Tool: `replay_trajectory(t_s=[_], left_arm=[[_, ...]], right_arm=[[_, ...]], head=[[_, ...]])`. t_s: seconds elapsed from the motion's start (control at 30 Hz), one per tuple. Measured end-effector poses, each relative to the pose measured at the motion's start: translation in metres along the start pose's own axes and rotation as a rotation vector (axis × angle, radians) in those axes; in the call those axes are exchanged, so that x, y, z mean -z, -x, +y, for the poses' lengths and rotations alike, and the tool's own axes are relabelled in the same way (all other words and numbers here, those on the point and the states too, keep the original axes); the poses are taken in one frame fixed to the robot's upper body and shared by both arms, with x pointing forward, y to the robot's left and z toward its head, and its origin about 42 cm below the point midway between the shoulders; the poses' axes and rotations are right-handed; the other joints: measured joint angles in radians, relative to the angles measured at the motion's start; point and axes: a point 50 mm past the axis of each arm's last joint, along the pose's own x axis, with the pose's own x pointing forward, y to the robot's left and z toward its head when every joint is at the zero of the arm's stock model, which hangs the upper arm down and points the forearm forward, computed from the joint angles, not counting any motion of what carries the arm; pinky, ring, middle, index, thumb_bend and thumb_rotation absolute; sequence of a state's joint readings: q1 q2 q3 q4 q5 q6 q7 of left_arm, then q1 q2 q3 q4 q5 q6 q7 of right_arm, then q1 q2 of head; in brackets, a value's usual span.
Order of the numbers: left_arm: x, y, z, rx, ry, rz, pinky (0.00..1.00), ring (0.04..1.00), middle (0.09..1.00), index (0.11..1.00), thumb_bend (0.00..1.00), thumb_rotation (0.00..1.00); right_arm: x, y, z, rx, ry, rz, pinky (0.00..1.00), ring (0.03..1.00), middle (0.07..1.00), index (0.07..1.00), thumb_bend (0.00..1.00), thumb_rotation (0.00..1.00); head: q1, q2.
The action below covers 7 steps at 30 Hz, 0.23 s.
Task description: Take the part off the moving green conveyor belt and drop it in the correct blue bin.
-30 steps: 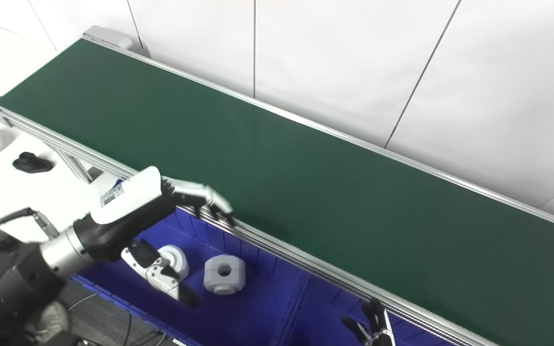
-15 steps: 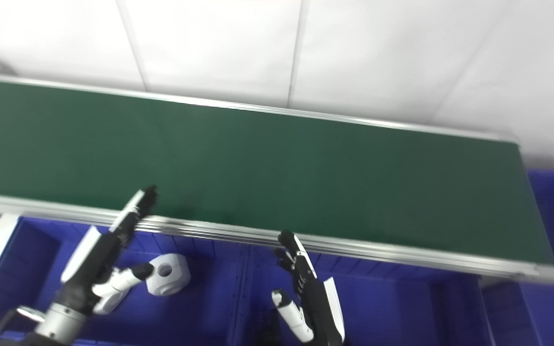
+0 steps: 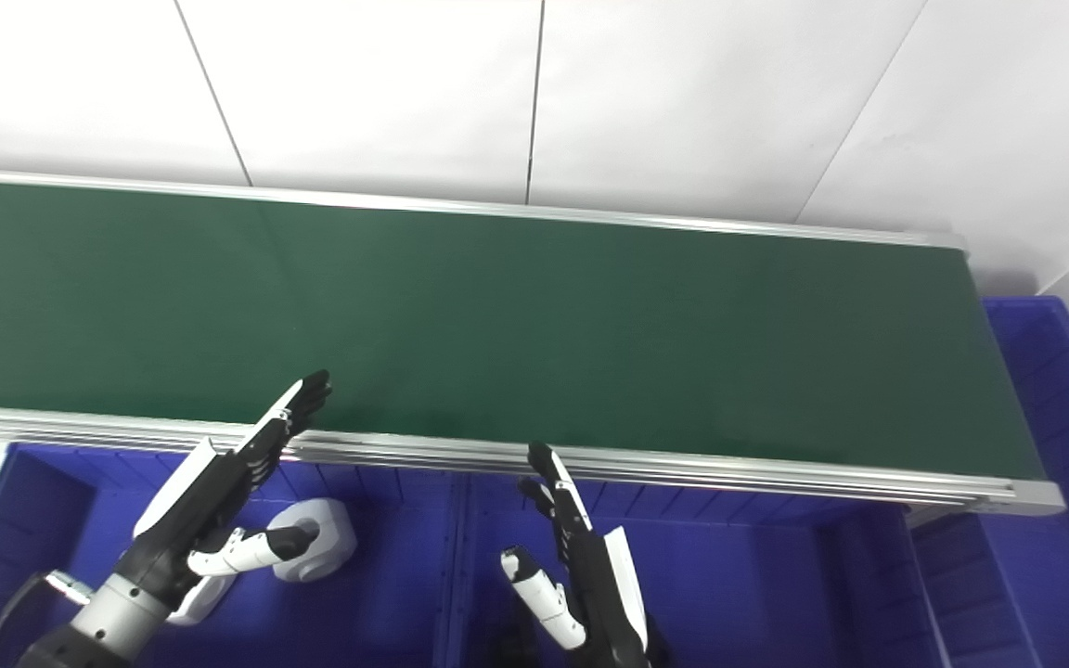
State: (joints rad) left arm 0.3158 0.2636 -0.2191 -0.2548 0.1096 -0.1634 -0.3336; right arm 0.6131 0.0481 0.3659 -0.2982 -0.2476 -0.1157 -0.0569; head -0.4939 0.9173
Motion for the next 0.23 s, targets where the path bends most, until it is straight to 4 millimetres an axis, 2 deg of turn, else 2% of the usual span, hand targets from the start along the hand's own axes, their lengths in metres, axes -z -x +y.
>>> replay_trajectory(t_s=[0.1,0.13,0.23], left_arm=[[-0.002,0.000,-0.002,0.003,0.012,0.010,1.00,1.000,1.000,1.000,0.80,0.74],[-0.004,0.000,-0.003,0.002,0.014,0.010,1.00,1.000,1.000,1.000,0.80,0.74],[-0.013,-0.001,-0.004,-0.007,0.035,-0.006,1.00,1.000,1.000,1.000,0.81,0.75]], right_arm=[[-0.002,0.000,-0.001,0.000,0.002,-0.005,0.94,0.902,0.947,0.960,0.82,0.95],[-0.003,0.000,-0.001,0.001,0.005,-0.007,0.94,0.901,0.944,0.957,0.82,0.96],[-0.003,0.000,-0.001,0.002,0.012,0.001,0.95,0.897,0.936,0.949,0.84,0.98]], head=[[0.026,0.021],[0.035,0.041],[0.029,0.046]])
